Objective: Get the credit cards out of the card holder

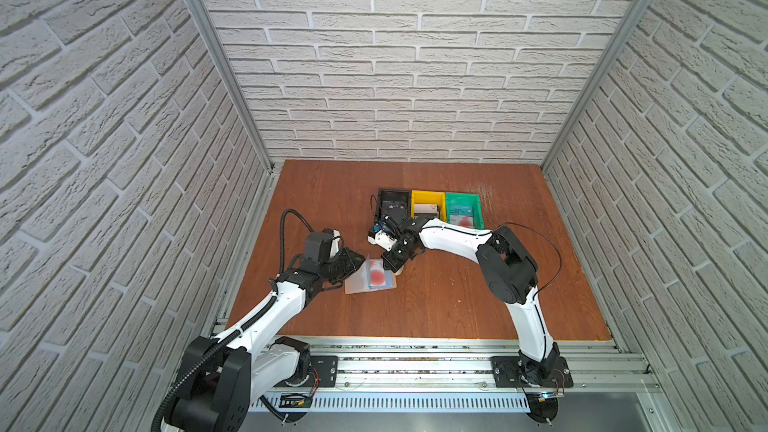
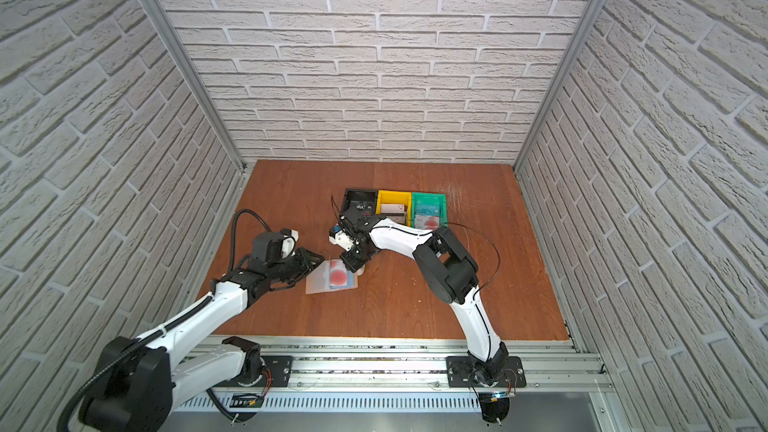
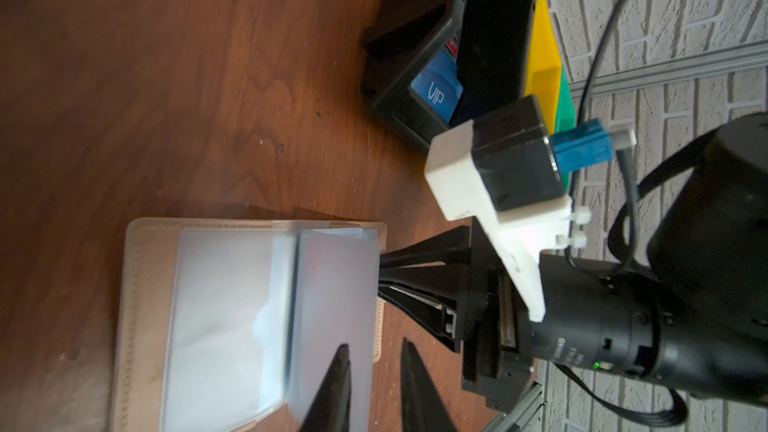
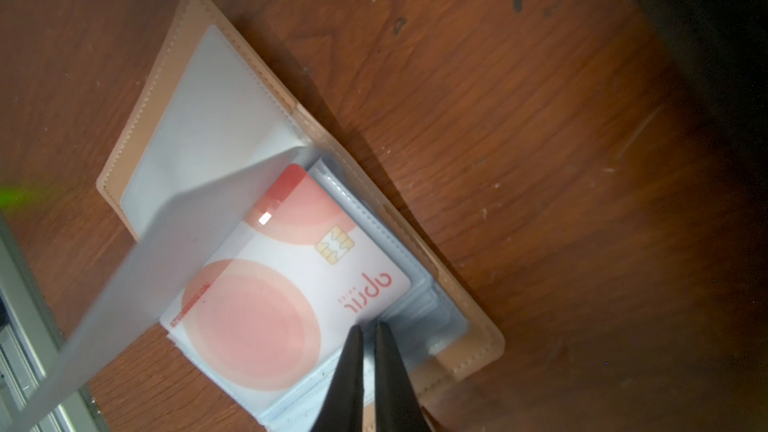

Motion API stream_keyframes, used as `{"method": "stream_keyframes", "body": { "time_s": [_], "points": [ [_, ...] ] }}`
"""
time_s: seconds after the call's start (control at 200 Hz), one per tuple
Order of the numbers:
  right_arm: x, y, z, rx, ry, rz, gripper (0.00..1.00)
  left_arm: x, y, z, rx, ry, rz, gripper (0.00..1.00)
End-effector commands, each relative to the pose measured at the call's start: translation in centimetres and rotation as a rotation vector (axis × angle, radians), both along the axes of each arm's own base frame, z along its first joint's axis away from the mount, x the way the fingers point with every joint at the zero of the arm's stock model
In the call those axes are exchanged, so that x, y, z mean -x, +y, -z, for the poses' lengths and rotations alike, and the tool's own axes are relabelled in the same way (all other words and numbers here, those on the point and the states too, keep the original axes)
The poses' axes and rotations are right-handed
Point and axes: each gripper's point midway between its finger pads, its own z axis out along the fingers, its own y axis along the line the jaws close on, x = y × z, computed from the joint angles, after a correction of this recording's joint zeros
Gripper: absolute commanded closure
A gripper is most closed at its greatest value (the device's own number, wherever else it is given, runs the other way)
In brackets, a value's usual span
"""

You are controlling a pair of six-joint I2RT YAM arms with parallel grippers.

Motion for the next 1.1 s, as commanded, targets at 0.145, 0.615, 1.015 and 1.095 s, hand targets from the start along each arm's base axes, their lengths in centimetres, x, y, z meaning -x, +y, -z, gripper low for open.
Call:
{"method": "stream_keyframes", "body": {
  "time_s": [0.145,0.615,1.015,1.095],
  "points": [
    [1.0,0.4,0.9,0.008,0.044,-0.012,0.9,-1.5,-1.8,-1.5,-0.005,-0.059,0.048,0.76],
    [1.1,0.5,1.1,0.005,0.053,-0.013,0.9,-1.7,-3.3,-1.9,-0.033,-0.046,0.087,0.77],
    [1.2,0.4,1.3,0.011,0.053,-0.016,0.9,-0.4,-3.3,2.5,-0.072,0.074,0.081,0.79],
    [1.2,0.4,1.4,0.012,0.054,-0.018,0.9,0.0,-2.6,3.2,-0.117,0.1,0.076,0.8]
  ]
}}
